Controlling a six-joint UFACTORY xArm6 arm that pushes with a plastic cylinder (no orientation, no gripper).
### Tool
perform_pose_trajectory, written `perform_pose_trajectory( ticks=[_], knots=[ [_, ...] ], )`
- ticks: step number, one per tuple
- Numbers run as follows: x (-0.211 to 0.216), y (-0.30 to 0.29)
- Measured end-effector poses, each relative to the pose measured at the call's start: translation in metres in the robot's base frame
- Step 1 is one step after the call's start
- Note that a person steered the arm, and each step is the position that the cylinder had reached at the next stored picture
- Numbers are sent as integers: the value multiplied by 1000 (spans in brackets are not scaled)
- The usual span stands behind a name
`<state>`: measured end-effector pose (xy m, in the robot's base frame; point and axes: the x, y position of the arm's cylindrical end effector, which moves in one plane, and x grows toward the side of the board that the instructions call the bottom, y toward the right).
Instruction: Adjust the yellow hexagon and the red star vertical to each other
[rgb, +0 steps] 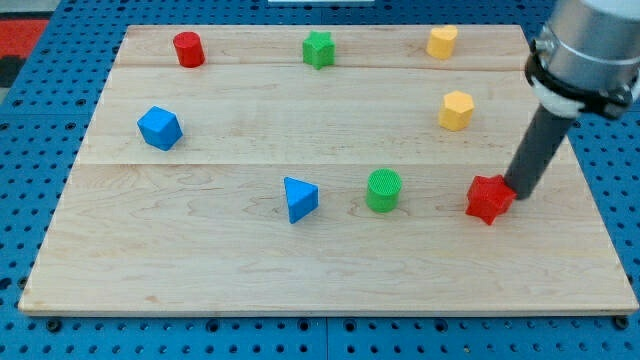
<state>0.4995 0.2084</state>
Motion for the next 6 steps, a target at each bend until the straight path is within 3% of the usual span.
perform_pose_trajectory(
  ticks=[1,2,3,4,5,6],
  knots=[
    [-36,-1],
    [-7,-10],
    [49,4],
    [41,6],
    [-11,21],
    [-27,-7]
  ],
)
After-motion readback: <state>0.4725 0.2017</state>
